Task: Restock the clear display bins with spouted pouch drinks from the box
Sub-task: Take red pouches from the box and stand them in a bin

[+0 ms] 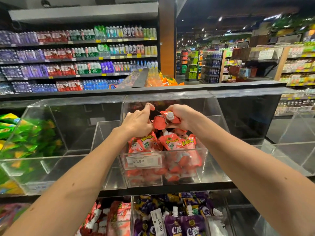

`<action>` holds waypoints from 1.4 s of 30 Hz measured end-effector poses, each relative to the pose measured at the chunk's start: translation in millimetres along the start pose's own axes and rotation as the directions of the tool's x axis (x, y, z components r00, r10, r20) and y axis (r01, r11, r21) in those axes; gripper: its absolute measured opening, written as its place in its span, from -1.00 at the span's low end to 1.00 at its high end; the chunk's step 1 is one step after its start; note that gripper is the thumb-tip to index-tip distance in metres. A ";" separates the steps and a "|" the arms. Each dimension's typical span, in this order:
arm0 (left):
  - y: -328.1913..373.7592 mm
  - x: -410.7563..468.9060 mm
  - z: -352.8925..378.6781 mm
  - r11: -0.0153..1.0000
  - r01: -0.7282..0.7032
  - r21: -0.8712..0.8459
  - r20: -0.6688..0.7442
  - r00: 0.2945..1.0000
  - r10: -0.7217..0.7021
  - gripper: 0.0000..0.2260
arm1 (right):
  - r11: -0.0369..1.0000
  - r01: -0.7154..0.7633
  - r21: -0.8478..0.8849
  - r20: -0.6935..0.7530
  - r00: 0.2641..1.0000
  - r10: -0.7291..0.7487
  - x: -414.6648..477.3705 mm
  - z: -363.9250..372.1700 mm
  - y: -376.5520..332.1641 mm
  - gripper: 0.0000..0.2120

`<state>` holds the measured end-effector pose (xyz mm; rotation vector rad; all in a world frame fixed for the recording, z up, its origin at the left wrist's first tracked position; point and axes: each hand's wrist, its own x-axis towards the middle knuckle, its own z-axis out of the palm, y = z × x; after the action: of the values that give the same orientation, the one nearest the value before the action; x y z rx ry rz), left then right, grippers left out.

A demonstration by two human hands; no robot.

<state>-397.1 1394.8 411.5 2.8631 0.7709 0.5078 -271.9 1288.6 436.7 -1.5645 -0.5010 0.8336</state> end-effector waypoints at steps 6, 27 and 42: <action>-0.2 -3.3 -2.9 0.996 -0.086 -0.003 0.191 0.978 0.085 -0.39 | 0.998 -0.050 -0.045 -0.095 0.994 0.045 9.2 -8.8 1.9 -0.90; 5.3 13.8 23.3 0.982 0.014 0.187 0.026 0.999 -0.019 -0.66 | 0.820 0.123 -0.559 -0.184 0.946 -0.267 -13.9 -13.0 2.6 -0.19; 4.7 10.2 26.6 0.993 -0.002 0.114 -0.038 0.999 0.006 -0.69 | 0.020 0.368 -0.930 0.244 0.654 -0.716 -59.9 -13.9 22.4 -0.65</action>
<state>-377.2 1394.9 390.5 2.9679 0.8266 0.5377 -303.5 1231.8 428.5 -2.2201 -1.4901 -0.5870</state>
